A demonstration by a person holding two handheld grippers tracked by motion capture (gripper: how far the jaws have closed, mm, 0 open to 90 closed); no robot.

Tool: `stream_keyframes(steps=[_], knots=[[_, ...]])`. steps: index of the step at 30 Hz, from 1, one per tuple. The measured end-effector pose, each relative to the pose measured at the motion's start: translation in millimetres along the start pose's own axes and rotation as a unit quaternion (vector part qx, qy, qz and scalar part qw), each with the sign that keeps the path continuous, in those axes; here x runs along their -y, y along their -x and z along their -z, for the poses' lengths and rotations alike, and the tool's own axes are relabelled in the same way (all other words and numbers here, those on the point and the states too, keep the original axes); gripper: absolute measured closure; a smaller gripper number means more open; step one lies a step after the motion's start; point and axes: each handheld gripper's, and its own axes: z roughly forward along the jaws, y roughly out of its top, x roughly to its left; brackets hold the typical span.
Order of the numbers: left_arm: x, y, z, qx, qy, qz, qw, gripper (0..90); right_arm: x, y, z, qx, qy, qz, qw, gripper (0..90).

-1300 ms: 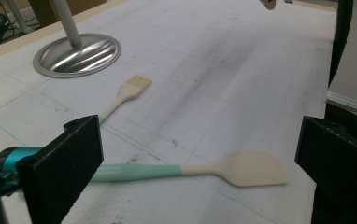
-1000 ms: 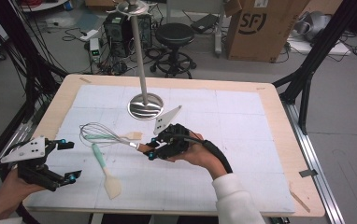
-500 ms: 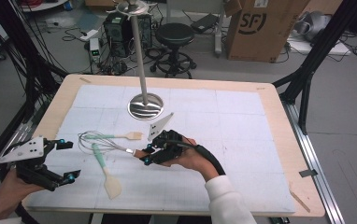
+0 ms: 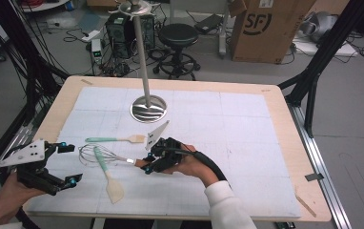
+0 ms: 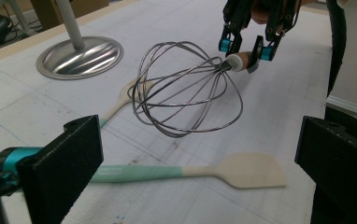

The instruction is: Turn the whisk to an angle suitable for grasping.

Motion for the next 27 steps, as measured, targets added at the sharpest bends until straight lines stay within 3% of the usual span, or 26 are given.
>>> stream_keyframes(steps=[13, 20, 27], knots=[[0.0, 0.1, -0.8, 0.002, 0.000, 0.000, 1.0000, 1.6, 0.4, 5.2, -17.6, 0.021, -0.026, -0.008, 0.9994, 70.1], [0.0, 0.2, -1.6, 0.004, -0.001, 0.000, 1.0000, 1.6, -3.1, 6.5, -28.2, 0.020, -0.028, -0.009, 0.9994, 70.0], [0.1, 0.2, -2.5, 0.005, -0.002, 0.000, 1.0000, 1.7, -2.1, 6.9, -34.4, 0.028, -0.047, -0.012, 0.9985, 69.7]])
